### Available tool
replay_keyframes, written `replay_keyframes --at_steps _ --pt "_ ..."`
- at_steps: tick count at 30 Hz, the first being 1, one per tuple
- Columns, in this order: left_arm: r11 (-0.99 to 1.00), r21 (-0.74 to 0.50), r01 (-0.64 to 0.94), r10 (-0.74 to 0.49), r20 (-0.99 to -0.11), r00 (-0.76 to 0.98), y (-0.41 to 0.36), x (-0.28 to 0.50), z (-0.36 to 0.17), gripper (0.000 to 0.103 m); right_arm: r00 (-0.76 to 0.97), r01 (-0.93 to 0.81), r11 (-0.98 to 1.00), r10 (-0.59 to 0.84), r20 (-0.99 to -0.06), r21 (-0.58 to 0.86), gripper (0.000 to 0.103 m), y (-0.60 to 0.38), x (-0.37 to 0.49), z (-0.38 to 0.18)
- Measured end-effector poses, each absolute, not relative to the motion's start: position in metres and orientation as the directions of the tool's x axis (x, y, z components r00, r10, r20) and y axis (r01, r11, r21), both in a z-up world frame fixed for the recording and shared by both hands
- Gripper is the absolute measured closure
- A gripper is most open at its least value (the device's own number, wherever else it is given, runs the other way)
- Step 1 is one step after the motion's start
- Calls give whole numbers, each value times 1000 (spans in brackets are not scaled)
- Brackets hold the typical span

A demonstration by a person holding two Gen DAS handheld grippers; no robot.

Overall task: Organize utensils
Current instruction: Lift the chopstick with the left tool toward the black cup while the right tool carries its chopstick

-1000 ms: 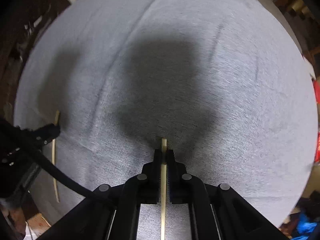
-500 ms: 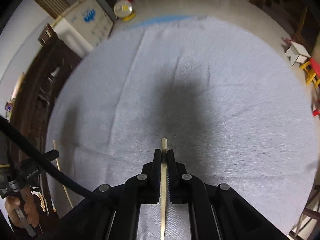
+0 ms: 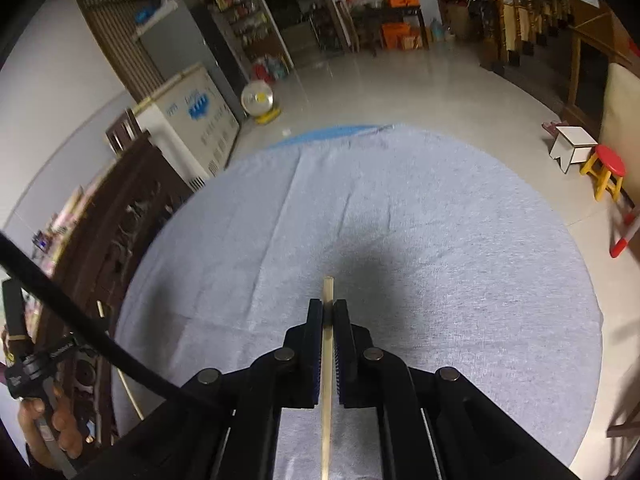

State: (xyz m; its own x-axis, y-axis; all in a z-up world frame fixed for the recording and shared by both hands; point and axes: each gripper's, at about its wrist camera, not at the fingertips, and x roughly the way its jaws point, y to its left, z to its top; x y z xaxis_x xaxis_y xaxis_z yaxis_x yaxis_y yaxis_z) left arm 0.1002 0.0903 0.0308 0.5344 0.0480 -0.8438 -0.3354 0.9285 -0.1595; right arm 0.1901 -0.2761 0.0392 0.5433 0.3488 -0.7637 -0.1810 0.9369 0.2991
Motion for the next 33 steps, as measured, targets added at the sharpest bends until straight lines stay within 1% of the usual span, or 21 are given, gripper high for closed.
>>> replay_keyframes --at_steps 7,13,19,24,30,33 --pt "919 -119 -375 138 -795 590 89 73 45 99 617 -181 921 380 -689 346 97 -294 155 62" --pt "907 -51 -419 239 -757 609 82 51 51 99 641 -178 909 397 -656 376 97 -306 128 73" --pt "904 -38 -426 265 -733 627 76 34 54 99 663 -176 905 400 -633 387 97 -314 110 79" --pt "896 -86 -435 251 -711 657 81 18 63 99 683 -172 895 409 -605 411 97 -321 94 84" --pt "868 -207 -451 214 -664 717 92 -16 86 99 722 -175 880 420 -550 442 97 -332 71 95" --pt "854 -273 -443 192 -626 756 94 -39 100 99 749 -188 864 433 -501 467 97 -339 52 104"
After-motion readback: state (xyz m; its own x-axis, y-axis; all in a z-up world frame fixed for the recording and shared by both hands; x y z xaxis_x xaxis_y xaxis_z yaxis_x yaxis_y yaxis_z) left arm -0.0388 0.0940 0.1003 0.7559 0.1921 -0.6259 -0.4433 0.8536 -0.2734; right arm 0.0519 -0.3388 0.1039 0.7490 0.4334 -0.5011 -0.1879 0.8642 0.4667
